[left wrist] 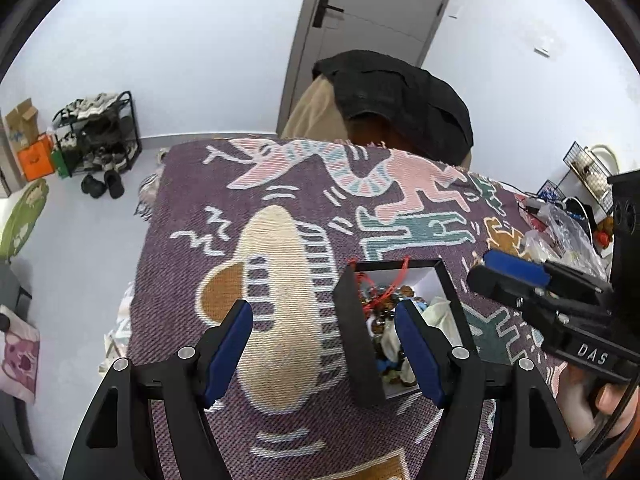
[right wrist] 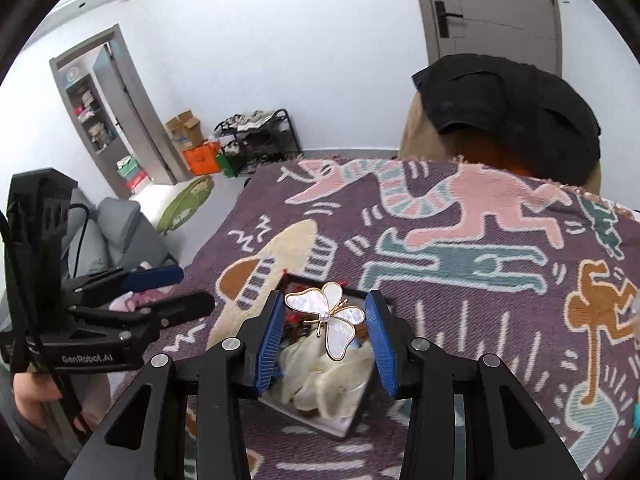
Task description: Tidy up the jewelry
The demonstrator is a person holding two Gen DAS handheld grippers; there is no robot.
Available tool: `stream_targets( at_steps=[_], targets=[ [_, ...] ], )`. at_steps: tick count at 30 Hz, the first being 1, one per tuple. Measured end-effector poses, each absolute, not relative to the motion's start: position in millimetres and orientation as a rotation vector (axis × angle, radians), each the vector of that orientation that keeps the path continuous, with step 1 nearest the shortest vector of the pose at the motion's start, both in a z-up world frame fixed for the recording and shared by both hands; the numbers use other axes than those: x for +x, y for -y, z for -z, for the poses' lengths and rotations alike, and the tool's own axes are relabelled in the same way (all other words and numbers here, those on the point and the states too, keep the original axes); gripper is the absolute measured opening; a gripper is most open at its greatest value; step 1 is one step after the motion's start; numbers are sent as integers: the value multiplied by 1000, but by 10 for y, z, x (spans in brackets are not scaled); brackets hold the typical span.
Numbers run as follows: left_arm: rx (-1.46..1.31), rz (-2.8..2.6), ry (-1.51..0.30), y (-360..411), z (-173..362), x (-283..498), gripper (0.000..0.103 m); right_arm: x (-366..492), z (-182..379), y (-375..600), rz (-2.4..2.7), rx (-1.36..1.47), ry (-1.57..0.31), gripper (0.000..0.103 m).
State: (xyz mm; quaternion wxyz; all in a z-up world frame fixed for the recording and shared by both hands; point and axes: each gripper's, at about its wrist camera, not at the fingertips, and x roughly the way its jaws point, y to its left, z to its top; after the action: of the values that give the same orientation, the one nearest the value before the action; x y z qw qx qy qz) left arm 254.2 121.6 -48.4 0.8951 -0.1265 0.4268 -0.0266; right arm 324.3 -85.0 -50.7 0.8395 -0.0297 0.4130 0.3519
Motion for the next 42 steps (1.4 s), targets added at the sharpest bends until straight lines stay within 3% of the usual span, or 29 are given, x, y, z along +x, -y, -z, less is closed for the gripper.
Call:
stream_targets(
  at_steps=[3,5,7,14,19,31,35,42],
  targets=[
    [-287,46,-887,-1288,506,2514,74,3232,547,828,-774,-48,-917,47],
    [-307,48,-891,-1313,533,2501,74,3234,561,863,-769,-31,-938,66],
    [-322,52,-894,-1311,570,2495,74,3209,539,941,-750,-9,-932,76],
    [-343,77,-899,-1190,598,2393,76,3045,426,1319,-692,53,-902,77],
    [-351,115,-835,-1009,458,2219,95,2828,331,1655,-658,82,-860,77],
    [-267,151,-702,-470,36,1871,101,2387,-36,2482,-549,157,-725,77],
    [-278,164,-672,-387,-42,1743,103,2272,-92,2701,-524,180,-700,88],
    [-250,158,-623,-253,-186,1542,103,2130,-117,2929,-480,193,-687,97]
  ],
)
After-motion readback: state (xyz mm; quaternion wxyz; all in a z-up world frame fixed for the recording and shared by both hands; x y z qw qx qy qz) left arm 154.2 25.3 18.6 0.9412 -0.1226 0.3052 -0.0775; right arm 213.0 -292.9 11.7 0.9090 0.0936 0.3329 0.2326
